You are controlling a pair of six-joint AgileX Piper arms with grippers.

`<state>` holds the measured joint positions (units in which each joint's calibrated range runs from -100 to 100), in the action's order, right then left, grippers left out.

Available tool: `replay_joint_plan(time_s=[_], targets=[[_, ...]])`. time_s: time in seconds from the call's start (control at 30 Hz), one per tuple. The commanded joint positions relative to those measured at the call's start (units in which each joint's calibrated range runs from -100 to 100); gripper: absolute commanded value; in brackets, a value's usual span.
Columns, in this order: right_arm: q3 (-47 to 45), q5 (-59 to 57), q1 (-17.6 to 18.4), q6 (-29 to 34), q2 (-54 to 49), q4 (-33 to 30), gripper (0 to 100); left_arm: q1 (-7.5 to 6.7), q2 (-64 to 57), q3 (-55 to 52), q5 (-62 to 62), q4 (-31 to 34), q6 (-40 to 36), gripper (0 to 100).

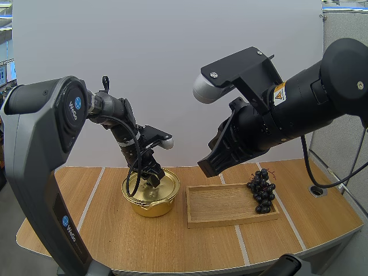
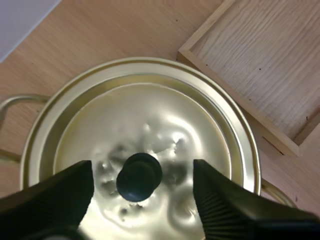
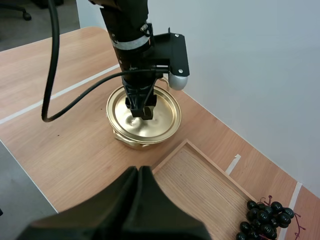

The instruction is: Open the pot, put the pineapple inside, and close it

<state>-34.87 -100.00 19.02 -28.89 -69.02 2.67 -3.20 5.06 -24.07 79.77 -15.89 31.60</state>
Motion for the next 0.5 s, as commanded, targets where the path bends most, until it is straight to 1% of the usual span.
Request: replay_joint_plan(time_s=[0.0, 0.13, 0.27, 0.47], targets=[[-0.20, 0.00, -0.09, -0.11, -0.48, -0.33, 0, -0.18, -4.81, -0.25, 0.02, -0.56, 0.91, 100], [-0.20, 0.00, -0.09, -0.11, -0.48, -0.33, 0, -0.18, -8.14, -0.25, 0.42, -0.56, 0.91, 100], [-0.20, 0.00, -0.09, -0.11, -0.48, -0.33, 0, -0.18, -14.10, 0.24, 1.30, -0.19, 0.91, 100], [-0.20, 0.00, -0.09, -0.11, -0.48, -0.33, 0, -0.18, -25.19, 5.90, 4.38, 0.76, 0.91, 100]])
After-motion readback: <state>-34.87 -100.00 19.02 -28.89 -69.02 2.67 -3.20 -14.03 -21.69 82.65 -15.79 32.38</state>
